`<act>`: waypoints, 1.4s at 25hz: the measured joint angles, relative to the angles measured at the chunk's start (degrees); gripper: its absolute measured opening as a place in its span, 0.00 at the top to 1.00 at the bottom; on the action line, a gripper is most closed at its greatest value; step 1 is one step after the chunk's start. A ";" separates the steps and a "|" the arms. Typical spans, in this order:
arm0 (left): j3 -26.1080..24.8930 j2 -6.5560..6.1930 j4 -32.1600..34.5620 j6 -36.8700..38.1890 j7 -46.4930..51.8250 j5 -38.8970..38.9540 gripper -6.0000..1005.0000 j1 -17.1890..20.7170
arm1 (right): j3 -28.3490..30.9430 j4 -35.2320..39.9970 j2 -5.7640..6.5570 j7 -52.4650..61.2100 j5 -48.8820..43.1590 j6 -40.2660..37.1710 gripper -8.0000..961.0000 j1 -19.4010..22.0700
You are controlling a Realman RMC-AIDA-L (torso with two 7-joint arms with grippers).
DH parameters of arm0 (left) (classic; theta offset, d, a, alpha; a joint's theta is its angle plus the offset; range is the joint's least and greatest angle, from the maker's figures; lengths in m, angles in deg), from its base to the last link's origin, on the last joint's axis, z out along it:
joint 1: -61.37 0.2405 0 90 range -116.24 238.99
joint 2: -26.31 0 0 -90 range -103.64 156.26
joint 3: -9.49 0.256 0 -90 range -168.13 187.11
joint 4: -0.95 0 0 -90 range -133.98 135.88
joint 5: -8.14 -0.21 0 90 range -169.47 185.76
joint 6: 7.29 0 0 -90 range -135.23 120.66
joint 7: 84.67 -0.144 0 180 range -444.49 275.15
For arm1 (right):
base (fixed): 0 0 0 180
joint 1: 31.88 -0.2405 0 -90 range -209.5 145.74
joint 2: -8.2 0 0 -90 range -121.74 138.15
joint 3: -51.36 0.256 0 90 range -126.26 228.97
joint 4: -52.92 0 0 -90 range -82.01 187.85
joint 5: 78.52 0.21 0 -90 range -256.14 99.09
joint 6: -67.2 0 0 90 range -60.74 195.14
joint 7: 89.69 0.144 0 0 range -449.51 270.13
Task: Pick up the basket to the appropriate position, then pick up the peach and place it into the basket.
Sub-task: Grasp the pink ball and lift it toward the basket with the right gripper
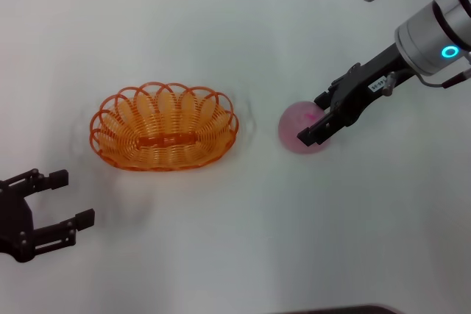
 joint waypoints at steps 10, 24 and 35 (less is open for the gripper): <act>0.00 0.00 -0.01 0.00 0.00 0.00 0.20 -0.01 | -0.43 -0.05 -0.01 0.67 -0.10 1.18 0.03 0.00; 0.00 -0.05 0.01 -0.23 0.00 -1.03 0.20 -0.09 | -3.35 -0.93 -0.18 1.96 -0.09 3.22 0.04 -0.35; -0.05 -0.09 0.15 -0.20 0.00 -1.24 0.20 -0.09 | -4.85 -0.88 -0.27 3.61 -0.09 4.38 0.15 -0.52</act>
